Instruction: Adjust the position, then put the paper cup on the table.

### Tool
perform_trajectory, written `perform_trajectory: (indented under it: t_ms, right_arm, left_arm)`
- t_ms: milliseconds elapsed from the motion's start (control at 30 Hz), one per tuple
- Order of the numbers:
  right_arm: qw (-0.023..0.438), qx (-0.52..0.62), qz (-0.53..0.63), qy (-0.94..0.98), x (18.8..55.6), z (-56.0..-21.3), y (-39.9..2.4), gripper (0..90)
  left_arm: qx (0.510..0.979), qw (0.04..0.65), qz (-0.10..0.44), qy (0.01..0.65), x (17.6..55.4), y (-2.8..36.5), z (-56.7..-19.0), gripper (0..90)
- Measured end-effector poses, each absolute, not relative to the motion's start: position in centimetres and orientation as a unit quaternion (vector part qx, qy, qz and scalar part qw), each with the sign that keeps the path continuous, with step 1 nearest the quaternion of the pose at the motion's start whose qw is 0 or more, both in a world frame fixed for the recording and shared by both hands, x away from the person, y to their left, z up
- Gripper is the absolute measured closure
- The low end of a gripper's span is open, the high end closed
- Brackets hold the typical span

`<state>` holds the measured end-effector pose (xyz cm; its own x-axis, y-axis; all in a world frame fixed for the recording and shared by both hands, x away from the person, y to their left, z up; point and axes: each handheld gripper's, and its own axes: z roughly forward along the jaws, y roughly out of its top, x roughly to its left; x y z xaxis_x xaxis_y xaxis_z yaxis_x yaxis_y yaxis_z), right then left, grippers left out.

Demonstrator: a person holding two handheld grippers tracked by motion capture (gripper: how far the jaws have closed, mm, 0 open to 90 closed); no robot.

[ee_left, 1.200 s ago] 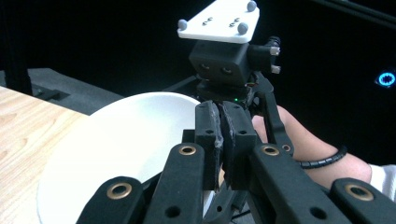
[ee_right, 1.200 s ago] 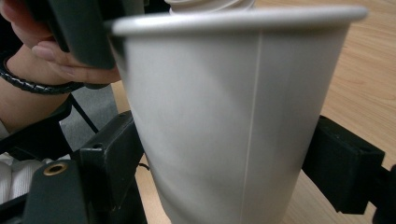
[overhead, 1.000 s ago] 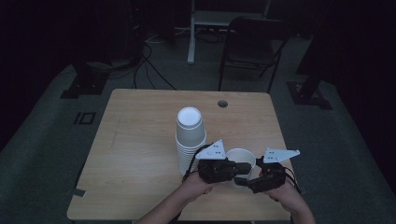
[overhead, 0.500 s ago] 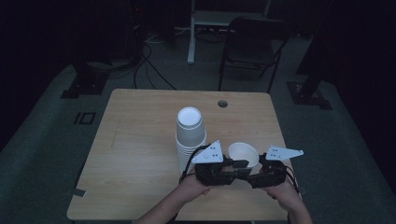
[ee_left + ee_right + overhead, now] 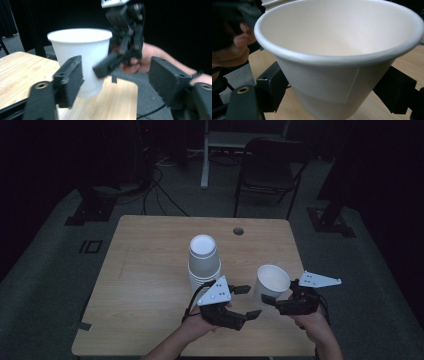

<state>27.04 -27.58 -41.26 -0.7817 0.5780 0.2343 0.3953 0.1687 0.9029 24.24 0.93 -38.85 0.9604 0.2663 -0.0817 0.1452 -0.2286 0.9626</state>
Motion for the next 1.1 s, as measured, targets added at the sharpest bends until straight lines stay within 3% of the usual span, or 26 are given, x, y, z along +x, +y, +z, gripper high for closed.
perform_trajectory:
  t_ms: [233, 467, 1100]
  right_arm:
    - [0.094, 0.327, 0.562, 0.754, 27.1, -41.0, -28.0, 18.6]
    - [0.119, 0.342, 0.551, 0.752, 27.4, -41.2, -28.2, 18.5]
    - [0.157, 0.386, 0.526, 0.742, 29.1, -43.6, -28.4, 18.5]
  left_arm:
    - [0.782, 0.604, 0.046, 0.145, 24.1, 1.7, -39.7, 15.6]
    - [0.788, 0.594, 0.052, 0.155, 23.9, 3.0, -40.2, 10.3]
    - [0.807, 0.555, 0.066, 0.191, 23.2, 7.2, -44.5, 9.7]
